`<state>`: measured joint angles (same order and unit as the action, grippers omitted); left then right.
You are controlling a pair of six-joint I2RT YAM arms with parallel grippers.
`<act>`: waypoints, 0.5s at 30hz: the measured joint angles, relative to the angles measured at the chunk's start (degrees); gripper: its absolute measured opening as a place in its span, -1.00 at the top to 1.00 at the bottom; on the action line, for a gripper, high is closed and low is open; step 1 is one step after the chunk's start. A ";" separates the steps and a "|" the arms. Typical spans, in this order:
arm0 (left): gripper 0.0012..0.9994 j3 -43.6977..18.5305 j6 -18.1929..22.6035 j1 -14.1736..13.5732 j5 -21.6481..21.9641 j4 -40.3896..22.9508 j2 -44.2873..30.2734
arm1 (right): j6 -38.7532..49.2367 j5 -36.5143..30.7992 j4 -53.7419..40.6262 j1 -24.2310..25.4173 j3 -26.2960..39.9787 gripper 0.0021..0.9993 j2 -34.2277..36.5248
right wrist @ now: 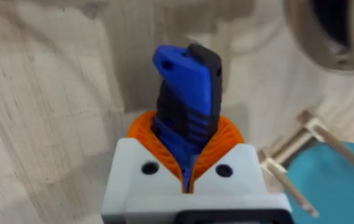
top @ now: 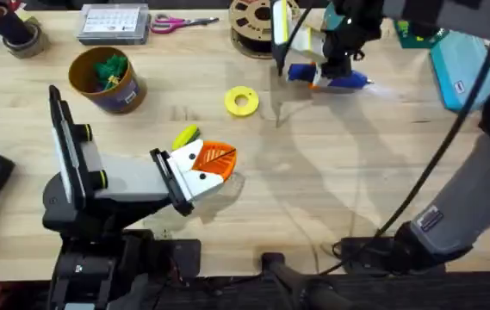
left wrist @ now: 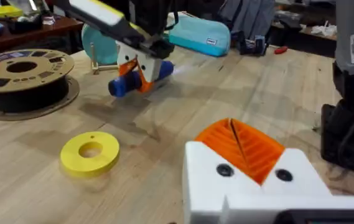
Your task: Pick up the gripper from the table and insert it into the empty holder that is missing its gripper. Then pick up a screw, insert it into the mounting hole, and use the screwdriver to tighten it. Finally, clean up the table by picking up the vegetable and placing it into the bucket.
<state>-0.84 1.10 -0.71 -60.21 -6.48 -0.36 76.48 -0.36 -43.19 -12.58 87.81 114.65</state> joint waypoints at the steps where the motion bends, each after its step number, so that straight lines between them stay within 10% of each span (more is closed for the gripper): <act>1: 0.99 0.00 0.00 0.00 0.01 0.00 0.00 | 0.47 -0.36 0.14 0.10 -0.53 0.96 0.40; 5: 0.99 0.00 0.00 0.00 0.01 0.00 0.00 | 1.82 -1.78 1.03 0.75 -2.94 0.93 1.14; 11: 0.99 0.00 0.00 0.00 -0.01 0.00 0.00 | 2.46 -2.49 2.33 1.16 -3.04 -0.77 0.40; 15: 0.96 0.00 0.09 0.00 0.01 0.00 0.00 | 2.85 -2.84 1.78 1.15 -3.04 -0.99 0.04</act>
<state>-0.84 1.20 -0.71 -60.21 -6.48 -0.36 79.33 -3.20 -41.40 -11.42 84.77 114.69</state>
